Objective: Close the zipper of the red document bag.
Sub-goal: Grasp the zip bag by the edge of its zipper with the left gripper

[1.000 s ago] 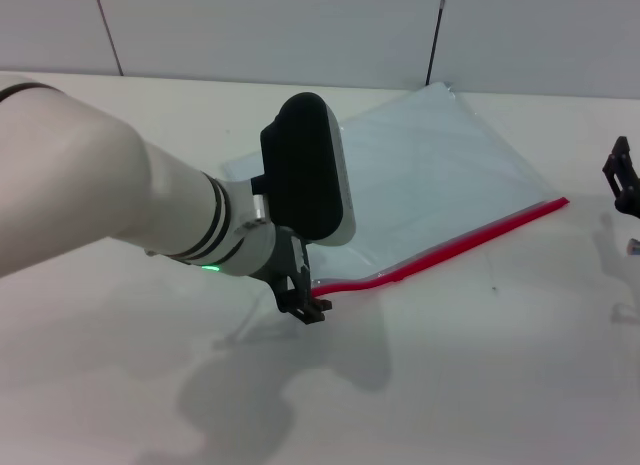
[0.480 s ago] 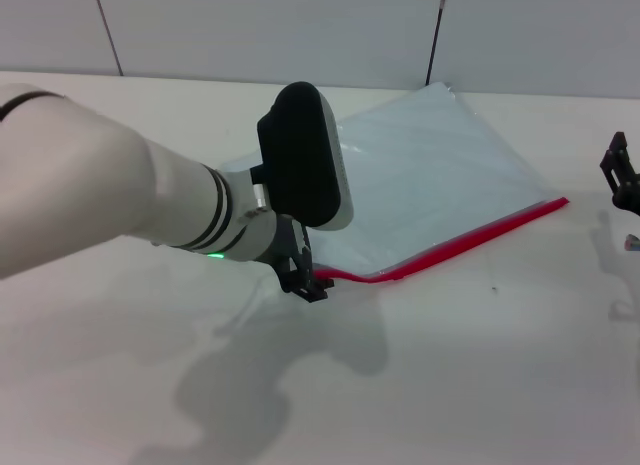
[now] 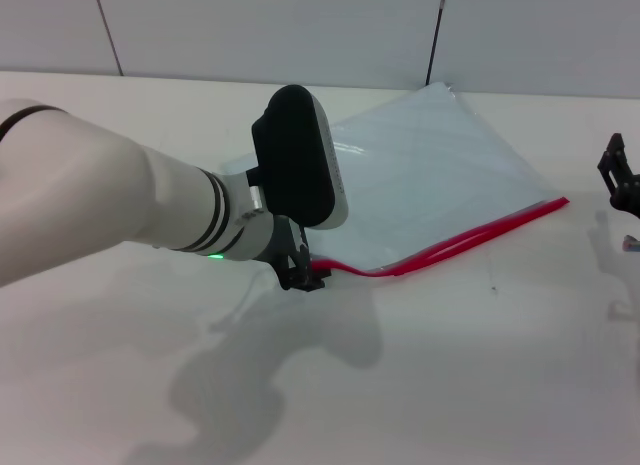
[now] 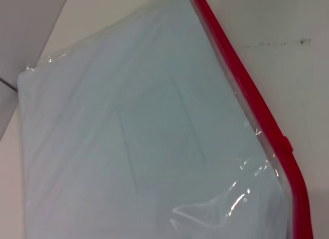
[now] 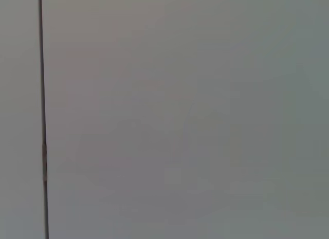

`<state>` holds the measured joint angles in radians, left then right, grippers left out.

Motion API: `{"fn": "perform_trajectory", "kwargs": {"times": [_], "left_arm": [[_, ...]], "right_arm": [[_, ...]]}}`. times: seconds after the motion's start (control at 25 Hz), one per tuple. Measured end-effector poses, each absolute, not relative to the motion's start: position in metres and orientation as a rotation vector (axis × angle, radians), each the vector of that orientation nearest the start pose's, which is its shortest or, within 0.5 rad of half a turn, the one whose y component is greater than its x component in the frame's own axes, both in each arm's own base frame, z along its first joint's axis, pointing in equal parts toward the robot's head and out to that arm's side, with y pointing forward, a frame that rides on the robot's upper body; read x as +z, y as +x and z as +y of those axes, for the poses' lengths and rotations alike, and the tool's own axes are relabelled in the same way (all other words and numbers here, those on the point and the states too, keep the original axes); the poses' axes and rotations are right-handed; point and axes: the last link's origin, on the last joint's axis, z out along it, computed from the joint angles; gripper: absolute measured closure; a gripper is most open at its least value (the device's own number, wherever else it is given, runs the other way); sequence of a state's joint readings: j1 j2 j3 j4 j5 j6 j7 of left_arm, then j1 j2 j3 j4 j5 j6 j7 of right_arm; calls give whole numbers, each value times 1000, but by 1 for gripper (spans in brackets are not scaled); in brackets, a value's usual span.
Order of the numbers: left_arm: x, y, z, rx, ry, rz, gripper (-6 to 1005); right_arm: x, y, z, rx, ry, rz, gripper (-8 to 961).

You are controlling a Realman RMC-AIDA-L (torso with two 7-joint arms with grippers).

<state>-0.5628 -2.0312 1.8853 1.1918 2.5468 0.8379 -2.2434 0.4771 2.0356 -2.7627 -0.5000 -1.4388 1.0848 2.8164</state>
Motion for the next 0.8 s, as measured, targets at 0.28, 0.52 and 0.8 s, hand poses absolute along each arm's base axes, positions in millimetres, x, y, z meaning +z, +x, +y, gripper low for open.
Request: {"fn": "perform_trajectory", "kwargs": {"times": [0.28, 0.52, 0.8], "left_arm": [[-81, -175, 373, 423, -2597, 22, 472], [-81, -175, 375, 413, -2583, 7, 676], [-77, -173, 380, 366, -2547, -64, 811]], "right_arm": [[-43, 303, 339, 546, -1485, 644, 167], [-43, 303, 339, 546, -1485, 644, 167], [-44, 301, 339, 556, -1482, 644, 168]]}}
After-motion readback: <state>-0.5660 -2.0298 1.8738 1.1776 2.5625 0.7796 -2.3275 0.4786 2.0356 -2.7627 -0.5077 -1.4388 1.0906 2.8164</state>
